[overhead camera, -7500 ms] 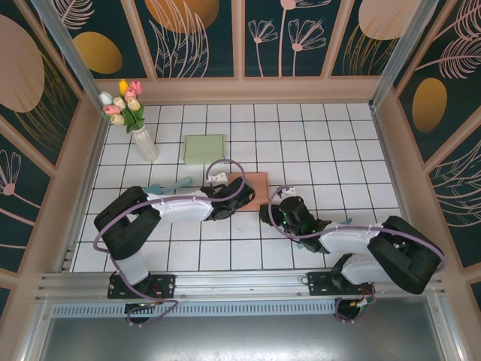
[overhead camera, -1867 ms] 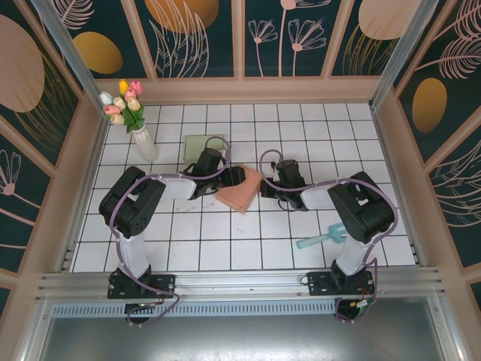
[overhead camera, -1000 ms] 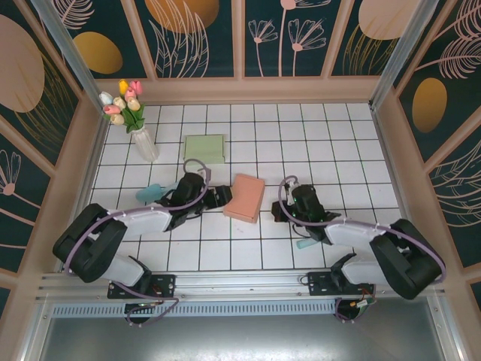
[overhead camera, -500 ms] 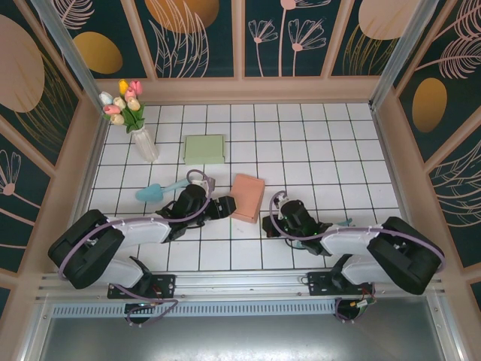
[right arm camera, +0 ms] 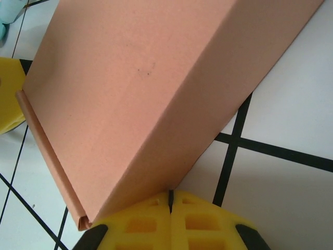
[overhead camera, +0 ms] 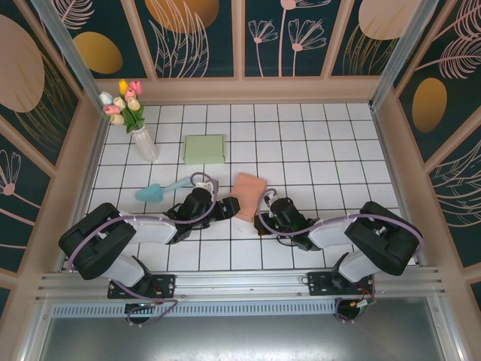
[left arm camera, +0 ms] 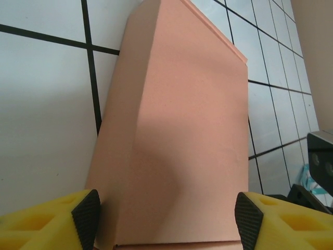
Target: Fold the paper box
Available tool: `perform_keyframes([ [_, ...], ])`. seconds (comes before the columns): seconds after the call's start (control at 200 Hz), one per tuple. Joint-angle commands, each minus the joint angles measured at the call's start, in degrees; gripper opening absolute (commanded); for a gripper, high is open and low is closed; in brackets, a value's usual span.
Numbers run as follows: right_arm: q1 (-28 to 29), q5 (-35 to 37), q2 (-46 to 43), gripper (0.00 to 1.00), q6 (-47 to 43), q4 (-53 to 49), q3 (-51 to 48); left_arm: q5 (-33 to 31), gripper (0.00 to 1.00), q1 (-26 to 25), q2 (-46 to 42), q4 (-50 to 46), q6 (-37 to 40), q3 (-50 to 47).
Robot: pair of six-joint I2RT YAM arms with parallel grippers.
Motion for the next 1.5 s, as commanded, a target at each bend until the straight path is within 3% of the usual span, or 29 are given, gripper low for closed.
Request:
perform_keyframes([
  [0.0,2.8,-0.7,1.7,0.0,2.4,8.0,4.2,3.7,0.7,-6.4,1.3,8.8,-5.4,-0.4],
  [0.145,7.0,2.8,3.0,0.0,4.1,11.6,6.2,1.9,0.7,-8.7,1.5,12.5,-9.6,-0.6],
  [0.25,9.0,7.4,2.8,0.0,5.7,14.0,5.4,-5.0,0.72,-8.4,-0.5,4.0,-7.7,2.0],
  [0.375,9.6,14.6,3.5,0.0,6.5,10.6,5.2,-5.8,0.72,-3.4,-1.7,-1.6,-5.9,4.7],
  [0.5,10.0,14.9,3.4,0.0,8.3,15.6,1.9,-8.3,0.72,1.7,-3.2,-8.8,-2.4,7.8],
  [0.656,10.6,18.5,-0.4,0.15,5.7,6.0,2.8,-14.5,0.75,2.9,-7.2,-15.9,0.6,9.4],
  [0.846,10.6,23.0,-12.5,0.3,-0.4,-7.5,2.5,-19.1,0.77,2.9,-14.7,-20.0,-1.1,4.4],
  [0.956,9.3,27.9,-17.5,0.6,-6.8,-17.9,6.8,-17.0,0.78,2.0,-18.1,-16.8,-5.5,-1.0],
  [1.006,7.0,29.0,-17.7,0.68,-10.5,-21.4,9.5,-16.8,0.78,0.8,-18.7,-14.2,-6.9,-3.1],
  [1.061,2.8,26.4,-16.9,0.71,-14.0,-23.5,12.2,-17.2,0.78,-1.3,-18.9,-12.3,-8.1,-4.2],
  [1.161,-5.6,15.6,-13.7,0.72,-18.0,-23.7,15.9,-17.7,0.77,-4.7,-17.7,-9.5,-9.3,-3.9],
  [1.281,-13.2,4.0,-8.3,0.73,-21.4,-19.7,19.5,-15.2,0.77,-5.2,-12.6,-5.5,-11.3,-2.7],
  [1.491,-18.3,-6.5,3.4,0.72,-25.1,-20.4,27.5,-12.5,0.76,-5.4,-4.1,-1.5,-12.3,0.1],
])
